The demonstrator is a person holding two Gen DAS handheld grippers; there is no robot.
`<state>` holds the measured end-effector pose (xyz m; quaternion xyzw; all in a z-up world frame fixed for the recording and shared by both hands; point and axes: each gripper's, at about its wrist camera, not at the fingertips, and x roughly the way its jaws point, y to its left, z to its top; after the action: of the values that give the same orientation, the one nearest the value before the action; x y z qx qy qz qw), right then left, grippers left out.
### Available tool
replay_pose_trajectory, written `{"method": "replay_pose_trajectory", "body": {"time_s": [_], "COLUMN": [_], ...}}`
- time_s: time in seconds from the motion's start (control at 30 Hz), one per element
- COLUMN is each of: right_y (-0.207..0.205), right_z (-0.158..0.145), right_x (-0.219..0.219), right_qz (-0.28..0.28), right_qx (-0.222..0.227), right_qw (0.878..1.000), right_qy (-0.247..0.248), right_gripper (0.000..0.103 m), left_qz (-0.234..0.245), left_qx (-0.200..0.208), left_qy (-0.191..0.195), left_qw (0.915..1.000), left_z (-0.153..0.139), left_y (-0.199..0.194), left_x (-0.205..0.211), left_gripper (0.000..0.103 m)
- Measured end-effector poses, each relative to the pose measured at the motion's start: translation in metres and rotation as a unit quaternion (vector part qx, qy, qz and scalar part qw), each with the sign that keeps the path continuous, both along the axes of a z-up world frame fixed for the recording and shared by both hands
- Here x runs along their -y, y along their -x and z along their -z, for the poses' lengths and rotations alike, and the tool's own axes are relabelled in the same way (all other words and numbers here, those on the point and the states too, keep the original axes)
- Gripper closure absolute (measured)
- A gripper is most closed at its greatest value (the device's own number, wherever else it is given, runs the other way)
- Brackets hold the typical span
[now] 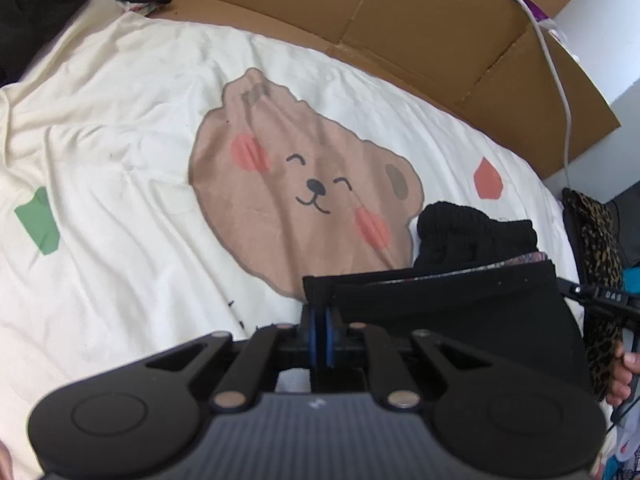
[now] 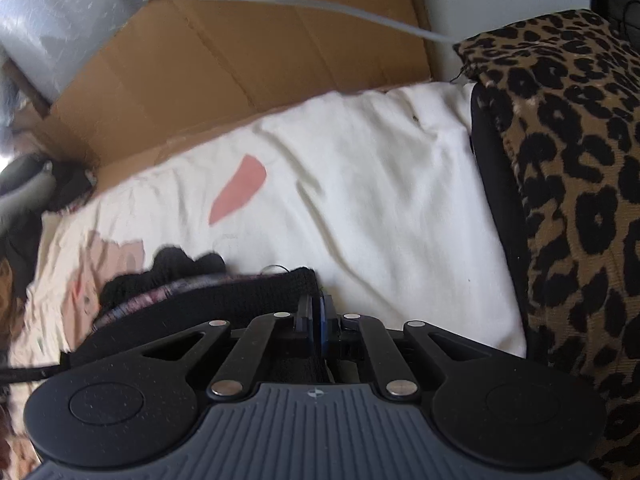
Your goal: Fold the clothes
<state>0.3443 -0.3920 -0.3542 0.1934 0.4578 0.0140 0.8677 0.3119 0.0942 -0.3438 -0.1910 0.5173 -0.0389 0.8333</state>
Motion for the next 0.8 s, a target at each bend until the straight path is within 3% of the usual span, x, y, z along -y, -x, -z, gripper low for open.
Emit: {"method": "replay_pose_trajectory", "body": {"time_s": [0.4,0.43,0.47,0.53,0.7,0.77,0.8], "right_y": [-0.003,-0.004,-0.006,-0.008,-0.015,-0.016,-0.015], "right_z": [-0.031,-0.029,-0.027,-0.022,-0.006,-0.002,-0.003], "right_x": [0.001,0.0,-0.001,-0.003,-0.01,-0.013,-0.014], "right_qz": [-0.016,-0.018,-0.019,-0.023,-0.034,-0.041,-0.044], "right_qx": [0.038,0.034,0.031,0.023,-0.001,-0.006,-0.003], "right_qw": [0.999,0.999,0.999,0.999,0.999,0.999,0.999], "right_qy": [-0.004,-0.003,-0.002,0.0,0.007,0.005,0.01], "right_gripper": [0.102,0.097,0.078,0.053,0.057,0.094,0.096], "left_qz": [0.011,0.01,0.01,0.012,0.016,0.017,0.017], "left_qx": [0.021,0.021,0.021,0.022,0.025,0.027,0.028], "left_qy": [0.013,0.016,0.019,0.019,0.017,0.016,0.015], "left_qw": [0.9996,0.9996,0.9996,0.9995,0.9994,0.9994,0.9994], "left_z": [-0.003,-0.003,-0.002,-0.001,-0.001,-0.002,-0.002], "left_y": [0.008,0.008,0.008,0.009,0.009,0.01,0.011], "left_x": [-0.008,-0.009,-0.009,-0.009,-0.009,-0.009,-0.009], "left_gripper": [0.098,0.097,0.097,0.097,0.098,0.098,0.098]}}
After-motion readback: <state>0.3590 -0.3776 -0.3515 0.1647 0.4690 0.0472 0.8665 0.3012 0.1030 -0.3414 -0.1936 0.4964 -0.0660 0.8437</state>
